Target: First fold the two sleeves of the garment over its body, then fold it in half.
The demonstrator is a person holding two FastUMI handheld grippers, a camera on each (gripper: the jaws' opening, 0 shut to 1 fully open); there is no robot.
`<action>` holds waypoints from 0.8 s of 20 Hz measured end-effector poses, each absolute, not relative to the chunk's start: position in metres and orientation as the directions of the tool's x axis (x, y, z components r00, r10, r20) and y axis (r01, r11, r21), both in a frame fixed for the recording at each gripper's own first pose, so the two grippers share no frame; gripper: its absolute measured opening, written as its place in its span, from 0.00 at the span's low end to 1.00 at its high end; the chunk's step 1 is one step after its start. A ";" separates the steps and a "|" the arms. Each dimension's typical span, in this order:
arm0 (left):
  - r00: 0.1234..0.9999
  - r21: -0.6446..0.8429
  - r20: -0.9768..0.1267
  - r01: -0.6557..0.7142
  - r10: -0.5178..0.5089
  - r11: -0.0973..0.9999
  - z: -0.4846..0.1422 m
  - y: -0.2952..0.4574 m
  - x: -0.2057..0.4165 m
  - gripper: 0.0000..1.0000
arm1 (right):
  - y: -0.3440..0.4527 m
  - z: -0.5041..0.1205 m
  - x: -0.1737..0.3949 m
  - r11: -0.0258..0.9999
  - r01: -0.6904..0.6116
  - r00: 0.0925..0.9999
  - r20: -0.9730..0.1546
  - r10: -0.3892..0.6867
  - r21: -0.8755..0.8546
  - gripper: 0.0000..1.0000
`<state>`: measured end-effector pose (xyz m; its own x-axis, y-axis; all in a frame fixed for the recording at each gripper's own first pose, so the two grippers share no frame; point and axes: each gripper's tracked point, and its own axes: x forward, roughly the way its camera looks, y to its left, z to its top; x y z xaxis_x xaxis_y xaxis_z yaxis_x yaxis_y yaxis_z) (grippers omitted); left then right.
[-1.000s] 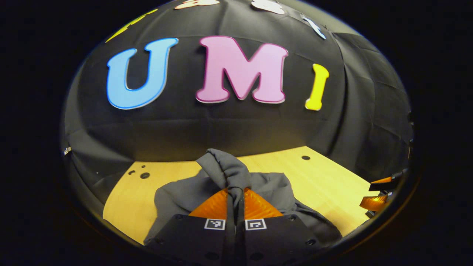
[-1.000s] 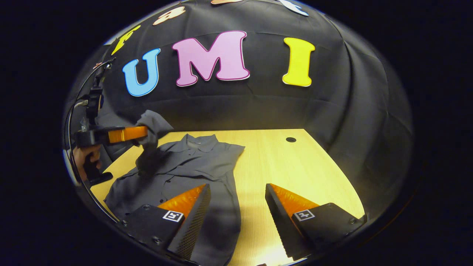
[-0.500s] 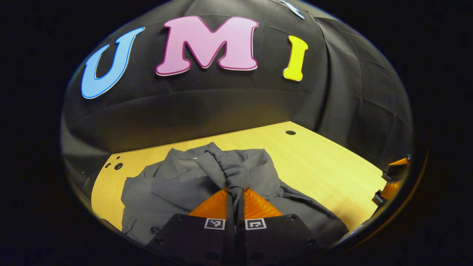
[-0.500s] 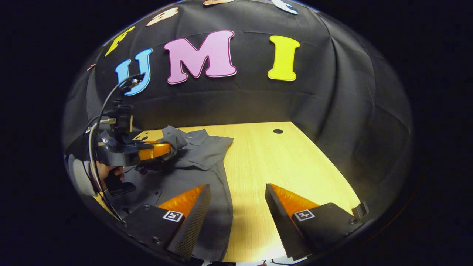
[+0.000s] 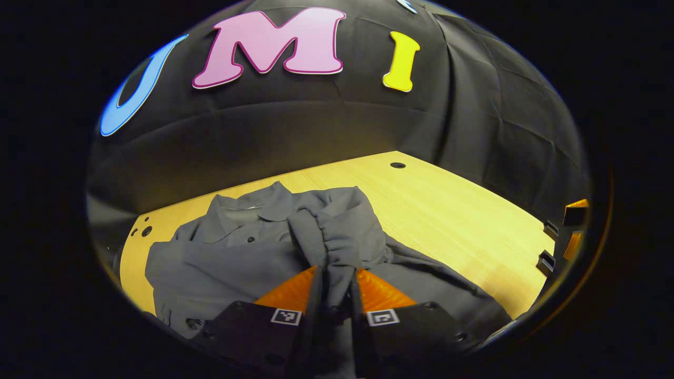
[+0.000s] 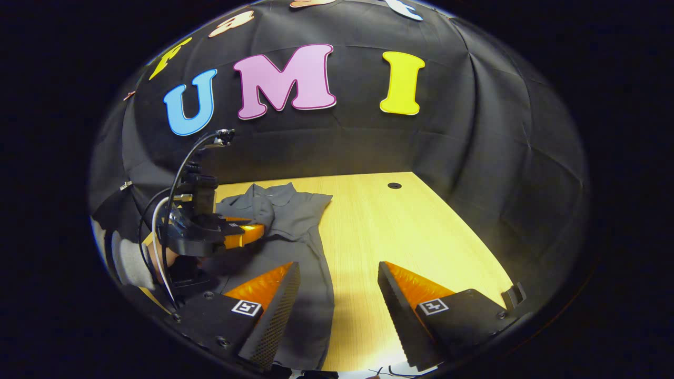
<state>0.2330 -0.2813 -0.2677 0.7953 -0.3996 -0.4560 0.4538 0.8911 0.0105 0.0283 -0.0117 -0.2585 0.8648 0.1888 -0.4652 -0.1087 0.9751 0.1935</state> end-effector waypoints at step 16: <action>0.845 -0.098 -0.325 0.415 -0.424 0.904 -0.186 -0.180 0.155 0.98 | 0.009 -0.272 0.013 0.967 -0.158 0.812 -0.531 0.243 0.201 0.93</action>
